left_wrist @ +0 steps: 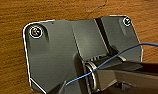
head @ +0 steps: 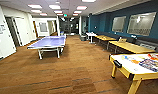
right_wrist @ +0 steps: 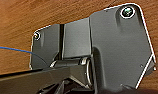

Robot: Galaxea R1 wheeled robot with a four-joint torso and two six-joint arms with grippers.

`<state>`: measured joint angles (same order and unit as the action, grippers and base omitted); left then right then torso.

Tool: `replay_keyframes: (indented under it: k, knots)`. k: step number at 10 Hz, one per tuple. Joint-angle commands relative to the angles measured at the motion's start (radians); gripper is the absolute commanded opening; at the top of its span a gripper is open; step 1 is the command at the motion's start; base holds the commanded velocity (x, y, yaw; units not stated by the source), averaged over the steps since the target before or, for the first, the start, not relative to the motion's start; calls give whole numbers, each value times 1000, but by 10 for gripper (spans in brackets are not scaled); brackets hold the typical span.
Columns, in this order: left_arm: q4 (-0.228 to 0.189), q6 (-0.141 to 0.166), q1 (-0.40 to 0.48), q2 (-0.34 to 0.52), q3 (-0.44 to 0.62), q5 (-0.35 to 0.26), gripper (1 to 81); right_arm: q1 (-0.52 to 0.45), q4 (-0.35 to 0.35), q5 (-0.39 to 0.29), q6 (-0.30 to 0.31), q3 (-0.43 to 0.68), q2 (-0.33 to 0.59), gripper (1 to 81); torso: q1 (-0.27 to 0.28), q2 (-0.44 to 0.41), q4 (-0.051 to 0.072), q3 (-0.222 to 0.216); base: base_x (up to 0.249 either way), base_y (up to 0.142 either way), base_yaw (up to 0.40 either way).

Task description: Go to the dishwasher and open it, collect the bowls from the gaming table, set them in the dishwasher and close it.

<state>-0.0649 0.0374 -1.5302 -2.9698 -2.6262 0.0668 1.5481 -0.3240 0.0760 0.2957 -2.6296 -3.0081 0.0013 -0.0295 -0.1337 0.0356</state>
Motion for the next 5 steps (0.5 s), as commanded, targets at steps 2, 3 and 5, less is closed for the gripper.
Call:
replay_keyframes:
  k: [2,3,5]
  knots:
    - [2,-4,48,4,3,-53,811,-52,11,-44,2,5,-4,811,0,0,0,0,170,0,0]
    - [2,-4,48,4,3,-53,811,-50,11,-44,2,5,-4,811,-1,0,0,0,169,0,0]
    - [2,-4,48,3,3,-53,811,-52,11,-44,2,5,-4,811,0,0,0,0,168,0,0]
